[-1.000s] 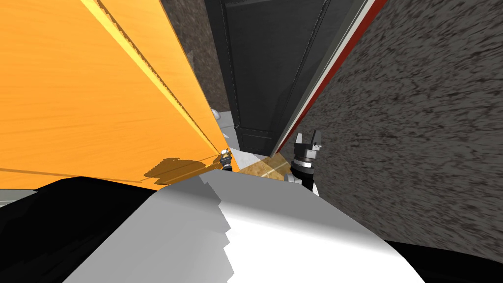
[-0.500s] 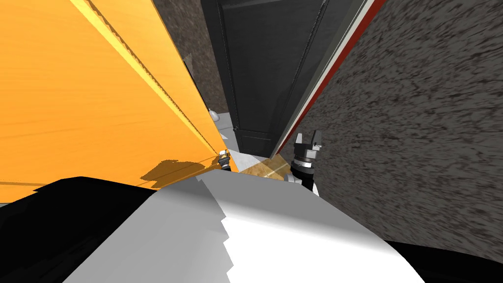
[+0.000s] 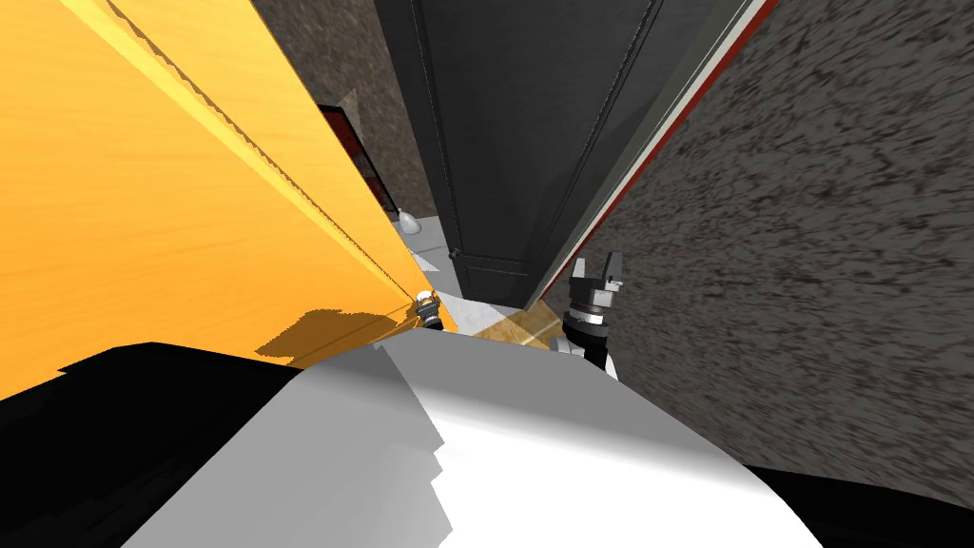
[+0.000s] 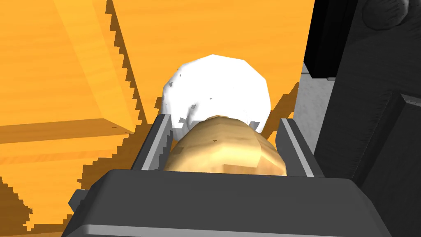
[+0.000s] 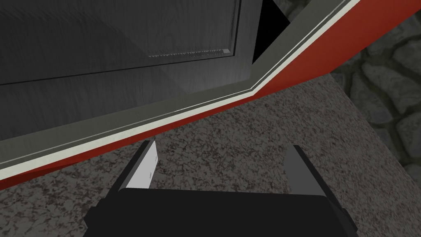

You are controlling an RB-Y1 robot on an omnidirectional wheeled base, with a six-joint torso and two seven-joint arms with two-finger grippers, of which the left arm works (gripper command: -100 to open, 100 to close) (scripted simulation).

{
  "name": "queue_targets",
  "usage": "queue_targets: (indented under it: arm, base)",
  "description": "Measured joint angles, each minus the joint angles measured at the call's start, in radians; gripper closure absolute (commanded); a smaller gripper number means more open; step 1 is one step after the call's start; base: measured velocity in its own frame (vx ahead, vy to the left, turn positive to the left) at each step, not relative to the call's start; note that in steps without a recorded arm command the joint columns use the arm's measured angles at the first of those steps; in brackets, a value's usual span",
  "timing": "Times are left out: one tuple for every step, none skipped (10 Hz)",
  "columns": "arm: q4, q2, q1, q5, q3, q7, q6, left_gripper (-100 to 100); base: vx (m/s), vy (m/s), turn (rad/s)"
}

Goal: Push the door open

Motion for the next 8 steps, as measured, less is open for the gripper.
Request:
queue_targets:
  arm:
    - [0.015, 0.003, -0.010, 0.002, 0.005, 0.002, -0.010, 100]
    - [0.040, 0.007, -0.023, 0.010, 0.016, 0.010, -0.023, 100]
    - [0.051, 0.008, -0.028, 0.018, 0.028, 0.010, -0.030, 100]
    - [0.046, 0.007, -0.027, 0.027, 0.040, 0.003, -0.031, 100]
    - [0.058, 0.010, -0.034, 0.034, 0.050, 0.004, -0.038, 100]
    - [0.059, 0.011, -0.037, 0.043, 0.063, 0.001, -0.040, 100]
    - [0.056, 0.007, -0.041, 0.051, 0.075, -0.008, -0.043, 100]
    - [0.075, 0.008, -0.055, 0.058, 0.086, -0.008, -0.052, 100]
  base:
    - [0.102, 0.054, -0.034]
    - [0.107, 0.065, -0.026]
    - [0.105, 0.046, -0.024]
    - [0.106, 0.055, -0.018]
    - [0.095, 0.053, -0.011]
    - [0.089, 0.055, -0.021]
    - [0.095, 0.063, -0.030]
    - [0.092, 0.069, -0.021]
